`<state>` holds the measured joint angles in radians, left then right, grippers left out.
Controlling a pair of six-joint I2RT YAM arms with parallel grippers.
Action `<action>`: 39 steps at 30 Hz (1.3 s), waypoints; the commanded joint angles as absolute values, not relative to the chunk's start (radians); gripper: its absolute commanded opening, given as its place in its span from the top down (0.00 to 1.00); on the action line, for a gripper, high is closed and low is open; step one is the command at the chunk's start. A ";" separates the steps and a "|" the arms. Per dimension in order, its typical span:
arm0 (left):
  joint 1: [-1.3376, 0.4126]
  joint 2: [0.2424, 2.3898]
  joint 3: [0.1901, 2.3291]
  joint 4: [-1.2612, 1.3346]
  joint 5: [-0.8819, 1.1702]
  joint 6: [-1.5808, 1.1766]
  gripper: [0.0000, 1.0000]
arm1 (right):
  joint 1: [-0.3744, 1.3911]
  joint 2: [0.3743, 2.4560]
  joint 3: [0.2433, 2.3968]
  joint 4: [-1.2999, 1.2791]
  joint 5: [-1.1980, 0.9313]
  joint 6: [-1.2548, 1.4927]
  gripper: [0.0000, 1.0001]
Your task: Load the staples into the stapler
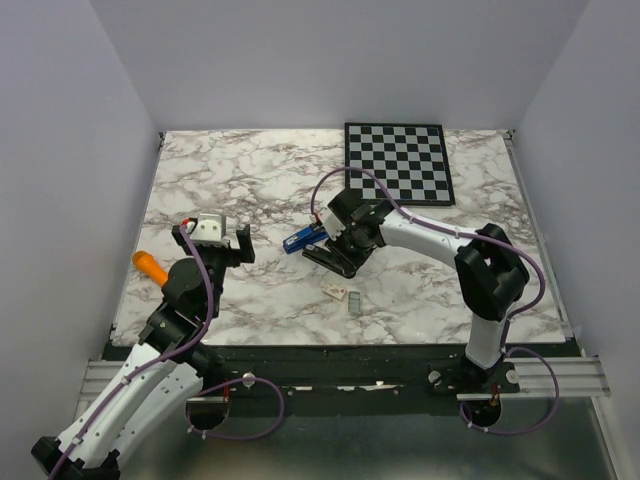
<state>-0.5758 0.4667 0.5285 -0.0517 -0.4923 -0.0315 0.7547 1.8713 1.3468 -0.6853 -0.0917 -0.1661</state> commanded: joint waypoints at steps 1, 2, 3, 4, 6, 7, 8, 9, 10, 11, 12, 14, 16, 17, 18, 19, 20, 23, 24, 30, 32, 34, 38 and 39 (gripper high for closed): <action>-0.571 0.474 0.526 -0.064 -0.479 -0.040 0.01 | 0.759 1.970 1.305 -0.700 -0.008 -0.150 0.94; -0.572 0.476 0.526 -0.064 -0.479 -0.040 0.01 | 0.761 1.971 1.304 -0.698 -0.008 -0.146 0.94; -0.572 0.476 0.526 -0.064 -0.479 -0.038 0.01 | 0.762 1.976 1.299 -0.695 -0.006 -0.144 0.95; -0.571 0.476 0.526 -0.064 -0.477 -0.040 0.01 | 0.764 1.977 1.298 -0.695 -0.006 -0.141 0.95; -0.572 0.479 0.526 -0.064 -0.474 -0.040 0.01 | 0.764 1.988 1.299 -0.702 0.020 -0.132 0.96; -0.571 0.479 0.528 -0.064 -0.472 -0.040 0.01 | 0.764 1.987 1.296 -0.703 0.020 -0.129 0.96; -0.571 0.480 0.528 -0.064 -0.474 -0.040 0.01 | 0.764 1.979 1.292 -0.700 0.021 -0.120 0.96; -0.571 0.480 0.528 -0.064 -0.479 -0.040 0.01 | 0.764 1.968 1.289 -0.698 0.029 -0.114 0.96; -0.572 0.479 0.528 -0.066 -0.482 -0.040 0.01 | 0.764 1.938 1.279 -0.696 0.043 -0.103 0.96; -0.571 0.477 0.526 -0.067 -0.486 -0.040 0.01 | 0.762 1.921 1.273 -0.696 0.055 -0.086 0.96; -0.572 0.474 0.526 -0.067 -0.491 -0.040 0.01 | 0.756 1.905 1.267 -0.696 0.072 -0.080 0.96; -0.571 0.469 0.526 -0.066 -0.497 -0.040 0.01 | 0.743 1.855 1.246 -0.698 0.080 -0.057 0.96; -0.571 0.468 0.526 -0.066 -0.499 -0.040 0.01 | 0.709 1.829 1.227 -0.698 0.089 -0.038 0.96; -0.572 0.469 0.526 -0.066 -0.502 -0.041 0.01 | 0.695 1.807 1.210 -0.699 0.094 -0.020 0.96; -0.571 0.468 0.526 -0.066 -0.503 -0.044 0.01 | 0.669 1.798 1.201 -0.699 0.106 -0.011 0.95; -0.572 0.468 0.526 -0.066 -0.512 -0.046 0.01 | 0.657 1.792 1.194 -0.699 0.110 -0.003 0.94; -0.571 0.465 0.526 -0.066 -0.518 -0.048 0.01 | 0.643 1.784 1.181 -0.699 0.117 0.027 0.94; -0.571 0.456 0.526 -0.066 -0.549 -0.058 0.01 | 0.598 1.772 1.167 -0.706 0.135 0.069 0.92; -0.572 0.454 0.523 -0.066 -0.561 -0.063 0.01 | 0.577 1.772 1.160 -0.707 0.138 0.081 0.90; -0.572 0.426 0.532 -0.084 -0.652 -0.113 0.01 | 0.532 1.734 1.140 -0.671 0.098 0.153 0.47; -0.572 0.416 0.538 -0.103 -0.666 -0.138 0.01 | 0.528 1.691 1.138 -0.654 0.061 0.179 0.30; -0.571 0.413 0.569 -0.126 -0.704 -0.155 0.01 | 0.515 1.660 1.144 -0.638 0.048 0.199 0.21; -0.571 0.414 0.643 -0.173 -0.773 -0.127 0.01 | 0.465 1.566 1.147 -0.632 0.064 0.253 0.14; -0.572 0.414 0.667 -0.176 -0.787 -0.112 0.01 | 0.431 1.512 1.144 -0.626 0.071 0.262 0.13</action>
